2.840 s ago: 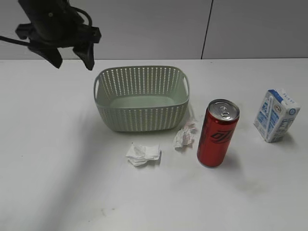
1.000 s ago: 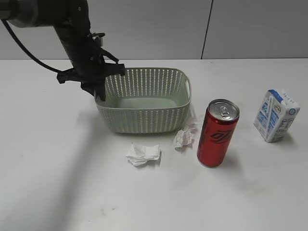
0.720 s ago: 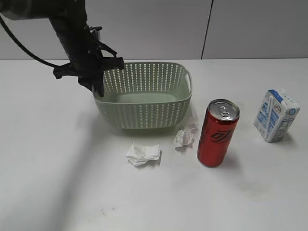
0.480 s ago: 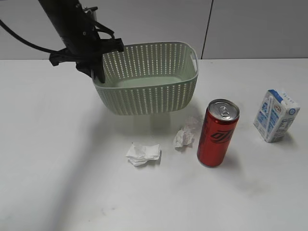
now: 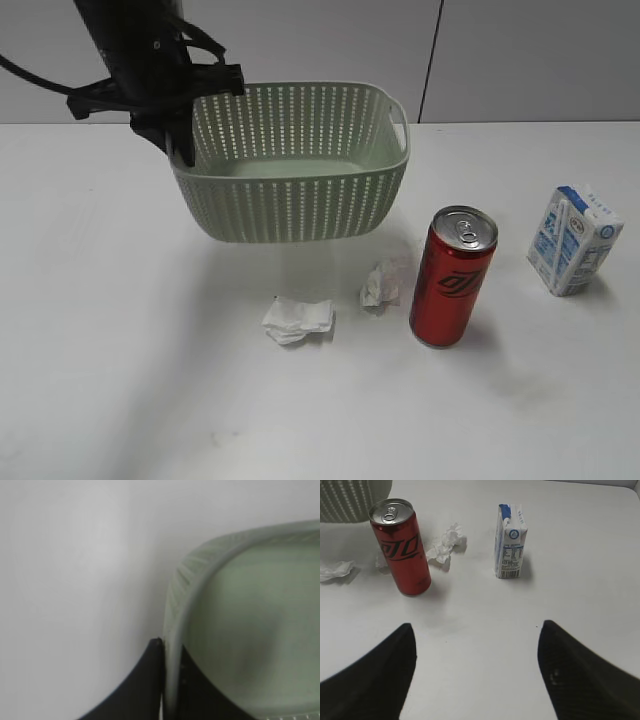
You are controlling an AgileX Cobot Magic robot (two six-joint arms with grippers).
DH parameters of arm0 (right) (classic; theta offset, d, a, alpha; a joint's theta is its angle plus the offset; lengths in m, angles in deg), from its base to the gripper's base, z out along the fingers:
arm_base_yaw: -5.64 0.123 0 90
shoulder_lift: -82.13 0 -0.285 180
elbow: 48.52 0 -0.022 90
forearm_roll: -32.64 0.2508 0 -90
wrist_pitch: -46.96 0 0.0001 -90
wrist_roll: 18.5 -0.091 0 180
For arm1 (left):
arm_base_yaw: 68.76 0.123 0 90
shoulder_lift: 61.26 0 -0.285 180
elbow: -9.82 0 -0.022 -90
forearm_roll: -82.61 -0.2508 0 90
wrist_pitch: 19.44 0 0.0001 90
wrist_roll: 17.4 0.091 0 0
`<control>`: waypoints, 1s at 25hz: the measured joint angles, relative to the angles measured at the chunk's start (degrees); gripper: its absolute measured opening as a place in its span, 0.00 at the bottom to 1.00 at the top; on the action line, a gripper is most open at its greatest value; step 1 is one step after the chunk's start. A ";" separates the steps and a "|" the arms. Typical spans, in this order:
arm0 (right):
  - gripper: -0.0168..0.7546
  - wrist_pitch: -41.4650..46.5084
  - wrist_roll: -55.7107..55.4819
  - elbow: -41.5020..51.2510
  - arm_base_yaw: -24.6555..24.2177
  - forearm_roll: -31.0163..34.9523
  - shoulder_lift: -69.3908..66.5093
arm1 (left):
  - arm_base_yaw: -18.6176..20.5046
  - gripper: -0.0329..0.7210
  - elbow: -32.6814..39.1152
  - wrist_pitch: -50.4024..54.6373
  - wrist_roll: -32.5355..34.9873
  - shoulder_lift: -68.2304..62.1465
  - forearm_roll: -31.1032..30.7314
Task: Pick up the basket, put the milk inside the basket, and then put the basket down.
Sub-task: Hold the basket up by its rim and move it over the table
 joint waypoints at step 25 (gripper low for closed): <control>0.79 0.00 0.00 0.00 0.00 -0.12 0.00 | -15.85 0.05 44.13 -20.22 -11.71 23.53 0.21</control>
